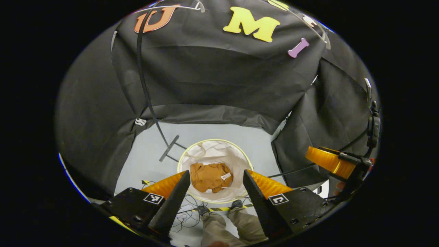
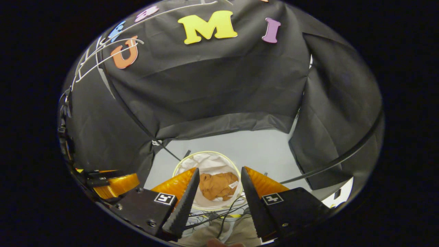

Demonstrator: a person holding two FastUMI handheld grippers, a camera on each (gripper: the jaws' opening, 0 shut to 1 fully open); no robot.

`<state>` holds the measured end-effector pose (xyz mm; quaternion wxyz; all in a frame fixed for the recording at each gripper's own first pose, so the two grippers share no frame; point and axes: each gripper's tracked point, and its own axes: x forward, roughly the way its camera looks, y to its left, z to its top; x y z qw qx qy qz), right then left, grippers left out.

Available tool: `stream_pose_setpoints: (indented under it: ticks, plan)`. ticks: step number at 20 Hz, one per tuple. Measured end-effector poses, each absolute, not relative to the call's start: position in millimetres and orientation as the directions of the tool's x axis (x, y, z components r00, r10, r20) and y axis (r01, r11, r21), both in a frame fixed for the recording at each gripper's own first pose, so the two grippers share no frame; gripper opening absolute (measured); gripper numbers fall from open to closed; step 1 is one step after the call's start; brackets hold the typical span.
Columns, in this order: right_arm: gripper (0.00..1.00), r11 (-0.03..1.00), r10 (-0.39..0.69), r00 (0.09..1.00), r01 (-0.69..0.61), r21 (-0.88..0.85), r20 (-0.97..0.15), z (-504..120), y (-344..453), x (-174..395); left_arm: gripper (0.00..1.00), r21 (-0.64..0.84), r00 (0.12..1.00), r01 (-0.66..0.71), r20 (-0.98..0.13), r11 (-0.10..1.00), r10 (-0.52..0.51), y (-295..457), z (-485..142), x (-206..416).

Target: Grasp the clothes on the hanger with both hands and then place them into the laundry hamper below.

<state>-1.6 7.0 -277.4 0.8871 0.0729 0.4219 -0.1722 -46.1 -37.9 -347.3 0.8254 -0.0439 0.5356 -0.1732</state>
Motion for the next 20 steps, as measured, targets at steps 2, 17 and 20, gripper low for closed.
stream_pose_setpoints:
  ticks: [2,17,20]
  plan:
    - [0.80,0.927,-0.260,0.588,0.374,-0.028,-0.766,-272.9,6.4,-3.1,1.00,-0.211,0.407,0.249,-0.863,0.945,-0.300,-28.8,-340.3,-41.7]
    - [0.90,0.903,-0.425,0.726,0.386,-0.191,-0.541,-188.9,-15.8,-9.5,0.98,-0.040,0.696,0.212,-0.695,0.976,-0.180,-17.8,-245.4,-9.2]
    - [0.91,0.917,-0.395,0.762,0.356,-0.179,-0.513,-176.2,-17.1,-21.2,0.97,0.012,0.727,0.186,-0.675,0.983,-0.129,-7.4,-228.6,-18.7]
